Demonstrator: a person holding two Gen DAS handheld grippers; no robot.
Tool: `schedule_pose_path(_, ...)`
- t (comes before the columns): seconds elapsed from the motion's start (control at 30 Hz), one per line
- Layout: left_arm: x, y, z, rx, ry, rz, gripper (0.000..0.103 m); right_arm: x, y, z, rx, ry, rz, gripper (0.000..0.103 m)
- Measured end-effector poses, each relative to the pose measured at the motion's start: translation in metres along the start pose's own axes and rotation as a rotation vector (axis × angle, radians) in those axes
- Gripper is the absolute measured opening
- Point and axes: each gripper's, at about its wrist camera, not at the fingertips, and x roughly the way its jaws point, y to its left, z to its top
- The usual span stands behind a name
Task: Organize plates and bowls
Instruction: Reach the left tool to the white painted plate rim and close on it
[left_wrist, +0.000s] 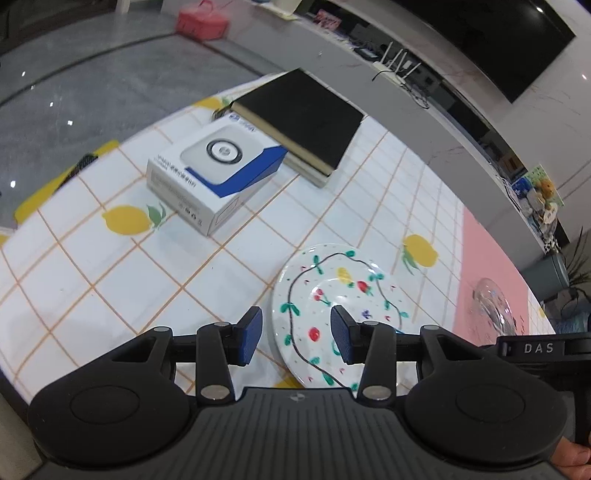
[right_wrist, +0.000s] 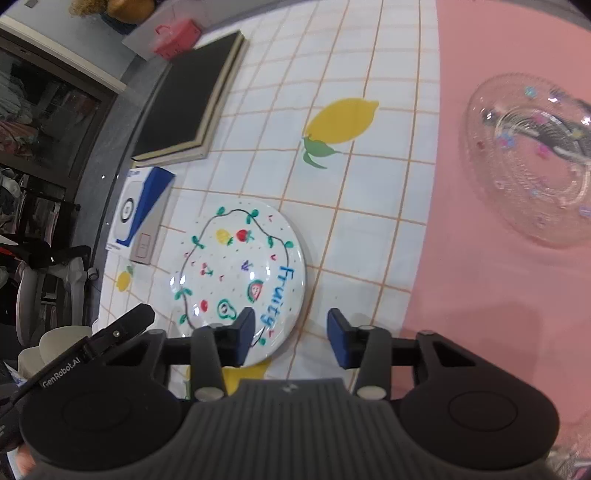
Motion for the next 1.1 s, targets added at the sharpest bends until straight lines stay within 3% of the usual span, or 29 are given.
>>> schedule_pose_path(0.27,0.023,0.014,0.008,-0.044,0.050,-0.036,0.050,0.020,-0.011,0.014,0.035,0.055,0.016,0.034)
schedule_pose_path(0.5,0.034,0.017,0.007,-0.037,0.074,-0.039,0.030,0.029,-0.011,0.020,0.047,0.065,0.052,0.020)
schedule_pose_path(0.7,0.038,0.018,0.009,-0.042,0.069,-0.048,0.013,0.032,-0.010,0.020,0.059,0.062,0.076,0.019)
schedule_pose_path(0.8,0.038,0.016,0.008,-0.036,0.065,-0.037,0.013,0.031,-0.009,0.018,0.049,0.050,0.053,0.009)
schedule_pose_path(1.1,0.027,0.011,0.004,-0.030,0.037,-0.034,0.012,0.021,-0.009,0.017,0.046,0.035,0.077,0.009)
